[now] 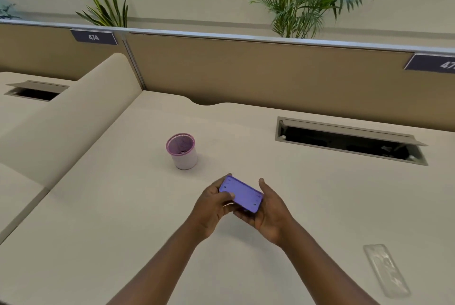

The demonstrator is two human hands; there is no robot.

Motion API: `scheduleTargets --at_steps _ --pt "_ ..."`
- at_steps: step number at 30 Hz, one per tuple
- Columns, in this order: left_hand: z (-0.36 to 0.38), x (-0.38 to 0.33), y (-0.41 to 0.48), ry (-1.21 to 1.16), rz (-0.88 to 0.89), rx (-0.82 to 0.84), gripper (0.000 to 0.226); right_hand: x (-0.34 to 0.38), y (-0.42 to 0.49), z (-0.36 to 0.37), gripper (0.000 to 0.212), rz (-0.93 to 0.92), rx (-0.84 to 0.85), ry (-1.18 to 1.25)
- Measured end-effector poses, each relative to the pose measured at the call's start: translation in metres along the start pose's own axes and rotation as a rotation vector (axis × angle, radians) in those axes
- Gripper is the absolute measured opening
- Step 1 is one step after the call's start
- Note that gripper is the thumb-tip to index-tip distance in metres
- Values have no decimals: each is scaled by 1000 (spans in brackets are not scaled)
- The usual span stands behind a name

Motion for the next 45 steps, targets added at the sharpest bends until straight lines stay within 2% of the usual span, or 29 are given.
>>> scheduleTargets --at_steps 4,7,10,14,20,26,29,31,34,36,38,40,43,45 --pt "52 20 -9 330 -29 81 52 -1 -36 -44 50 -21 63 105" --pt "92 31 -17 612 -8 151 53 -2 -64 -78 47 -33 71 92" --pt "137 48 -24 842 37 282 46 -6 -94 -120 43 -46 -18 -29" --pt "194 77 -25 1097 98 408 38 -8 -133 -179 44 -82 -77 36" --pt "253 116 -17 1248 218 317 35 -10 -181 -258 42 -179 -231 156" --pt "308 175 -28 1596 334 448 64 -2 -218 -314 43 -276 -365 250" --pt "323 192 -29 1720 370 422 76 1 -230 -333 44 -292 -409 285" --pt "330 199 -27 1789 394 385 74 2 -235 -341 44 -292 -418 296" --pt "337 202 -22 1824 401 345 70 3 -239 -348 43 -289 -409 312" --pt "340 198 -17 1806 395 320 59 3 -240 -350 43 -284 -393 329" --pt "343 189 -14 1714 377 304 40 3 -240 -351 43 -276 -369 344" --pt "348 172 -15 1519 385 272 24 4 -239 -349 42 -270 -345 349" --pt "363 132 -35 1287 571 191 7 8 -238 -345 42 -269 -311 348" --pt "374 110 -57 1205 712 183 9 11 -237 -341 40 -275 -293 353"
Point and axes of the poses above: each hand's wrist, its own y-axis towards the middle knuckle, its own z-axis out of the palm, x = y × z, the point moved 9 cm from there along y, towards the middle knuckle, and after that the axes turned 4 degrees about z, right-handed, at the moved point
